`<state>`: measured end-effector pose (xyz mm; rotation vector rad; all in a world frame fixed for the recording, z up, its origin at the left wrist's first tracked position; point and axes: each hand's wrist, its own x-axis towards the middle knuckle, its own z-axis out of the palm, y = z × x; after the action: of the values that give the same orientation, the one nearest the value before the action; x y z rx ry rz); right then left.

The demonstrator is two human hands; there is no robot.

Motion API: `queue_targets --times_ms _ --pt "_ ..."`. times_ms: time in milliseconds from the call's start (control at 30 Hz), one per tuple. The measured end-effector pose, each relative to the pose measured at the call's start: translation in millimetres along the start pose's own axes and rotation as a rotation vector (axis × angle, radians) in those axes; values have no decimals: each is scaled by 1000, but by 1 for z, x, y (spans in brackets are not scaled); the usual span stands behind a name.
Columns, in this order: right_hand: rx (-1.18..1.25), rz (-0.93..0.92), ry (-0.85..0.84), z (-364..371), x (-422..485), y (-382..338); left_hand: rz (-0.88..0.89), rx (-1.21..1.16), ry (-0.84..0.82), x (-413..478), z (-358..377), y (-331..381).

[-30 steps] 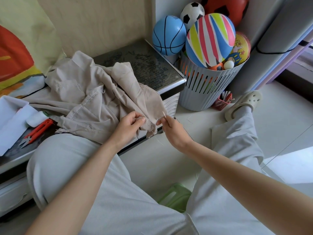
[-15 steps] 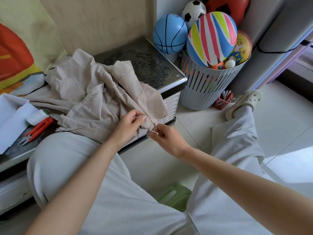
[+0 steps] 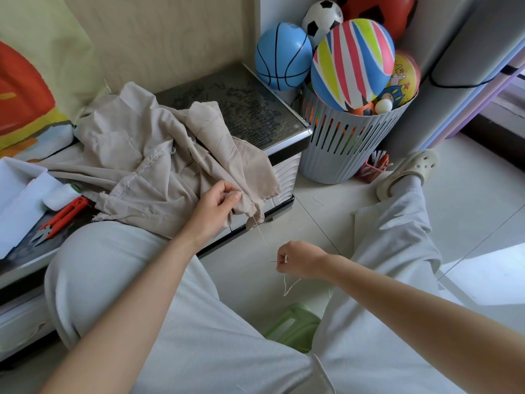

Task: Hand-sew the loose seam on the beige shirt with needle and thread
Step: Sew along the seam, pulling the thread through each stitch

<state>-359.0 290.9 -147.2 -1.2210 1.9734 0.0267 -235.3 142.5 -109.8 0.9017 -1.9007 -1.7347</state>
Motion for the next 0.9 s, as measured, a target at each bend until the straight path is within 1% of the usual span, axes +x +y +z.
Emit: queue_targets --times_ms 67,100,233,300,367,400,533,633,733,900 --pt "44 17 56 -4 2 2 2 1 0 0 0 0" --pt "101 6 114 -8 3 1 1 2 -1 0 1 1" --pt "469 -145 409 -28 -3 -17 -16 2 -6 0 1 1" --pt "641 -214 463 -39 -9 -30 -13 21 -15 0 2 2" --pt "729 -252 465 -46 -11 -41 -14 28 -23 -2 3 4" --pt "743 -259 465 -48 -9 -45 -19 24 -26 -3 3 4" --pt "618 -228 503 -45 1 -51 -36 19 -44 -3 2 4" --pt "598 -230 516 -43 1 -50 -40 13 -41 -1 1 3" --pt "596 -239 500 -39 -3 -45 -30 19 -12 0 1 3" --pt "429 -241 414 -28 -11 -36 -39 -17 16 0 2 2"
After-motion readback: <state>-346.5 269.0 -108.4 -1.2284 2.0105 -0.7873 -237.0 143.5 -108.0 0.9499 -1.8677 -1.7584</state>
